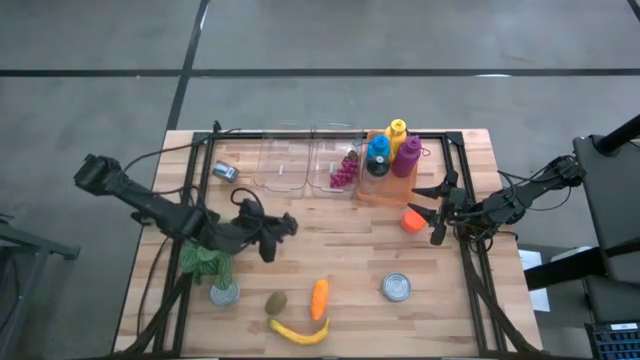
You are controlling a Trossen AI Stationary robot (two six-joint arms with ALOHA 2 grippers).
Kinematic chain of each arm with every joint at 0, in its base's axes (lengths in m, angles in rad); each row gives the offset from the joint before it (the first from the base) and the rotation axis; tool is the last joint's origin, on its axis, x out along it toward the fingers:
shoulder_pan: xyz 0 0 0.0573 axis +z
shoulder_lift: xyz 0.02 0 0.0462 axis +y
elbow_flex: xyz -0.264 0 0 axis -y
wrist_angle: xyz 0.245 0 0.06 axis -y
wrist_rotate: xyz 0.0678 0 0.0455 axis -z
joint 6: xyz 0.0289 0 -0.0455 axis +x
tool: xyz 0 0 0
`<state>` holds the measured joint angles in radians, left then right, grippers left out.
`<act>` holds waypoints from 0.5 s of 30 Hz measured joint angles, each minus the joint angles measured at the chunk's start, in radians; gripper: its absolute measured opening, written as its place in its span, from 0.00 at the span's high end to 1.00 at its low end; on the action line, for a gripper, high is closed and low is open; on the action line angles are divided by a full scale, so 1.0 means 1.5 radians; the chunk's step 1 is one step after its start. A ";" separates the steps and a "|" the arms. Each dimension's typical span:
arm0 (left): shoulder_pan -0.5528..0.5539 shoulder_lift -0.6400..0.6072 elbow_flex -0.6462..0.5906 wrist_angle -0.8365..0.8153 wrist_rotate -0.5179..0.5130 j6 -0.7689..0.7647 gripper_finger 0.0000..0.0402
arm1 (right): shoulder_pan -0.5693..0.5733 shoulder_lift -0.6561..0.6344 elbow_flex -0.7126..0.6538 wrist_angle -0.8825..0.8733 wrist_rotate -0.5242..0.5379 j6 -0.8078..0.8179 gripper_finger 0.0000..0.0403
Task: Pick & Place Food Item
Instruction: Put the black grapes into the right transparent bin
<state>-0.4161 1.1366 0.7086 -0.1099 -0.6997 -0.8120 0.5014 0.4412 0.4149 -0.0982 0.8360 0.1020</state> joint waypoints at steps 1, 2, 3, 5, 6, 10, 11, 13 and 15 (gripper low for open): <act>0.007 0.000 0.000 0.019 -0.005 0.031 0.70 | 0.000 0.000 0.000 0.000 0.000 0.000 0.53; 0.015 0.000 0.000 0.039 -0.010 0.064 0.70 | 0.000 0.000 0.000 0.000 0.000 0.001 0.53; 0.025 0.000 0.000 0.059 -0.011 0.099 0.70 | 0.000 0.000 0.000 0.000 0.000 0.001 0.53; 0.045 0.000 0.000 0.086 -0.010 0.155 0.70 | 0.000 0.000 0.000 0.000 0.000 0.000 0.53; 0.055 0.000 0.000 0.090 -0.010 0.171 0.70 | 0.000 0.000 0.000 0.000 0.000 0.001 0.53; 0.105 -0.001 0.000 0.097 -0.001 0.188 0.70 | 0.000 0.000 0.000 0.000 0.000 0.000 0.53; 0.119 -0.001 0.000 0.097 0.005 0.191 0.70 | 0.000 0.000 0.000 0.000 0.000 0.001 0.53; 0.144 -0.001 0.000 0.097 0.018 0.195 0.70 | 0.000 0.000 0.000 0.000 0.000 0.000 0.53; 0.173 -0.001 0.000 0.098 0.052 0.205 0.70 | 0.000 0.000 0.000 0.000 0.000 0.000 0.53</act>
<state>-0.1569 1.1358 0.7086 0.0366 -0.6222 -0.5044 0.5014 0.4412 0.4149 -0.0985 0.8360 0.1024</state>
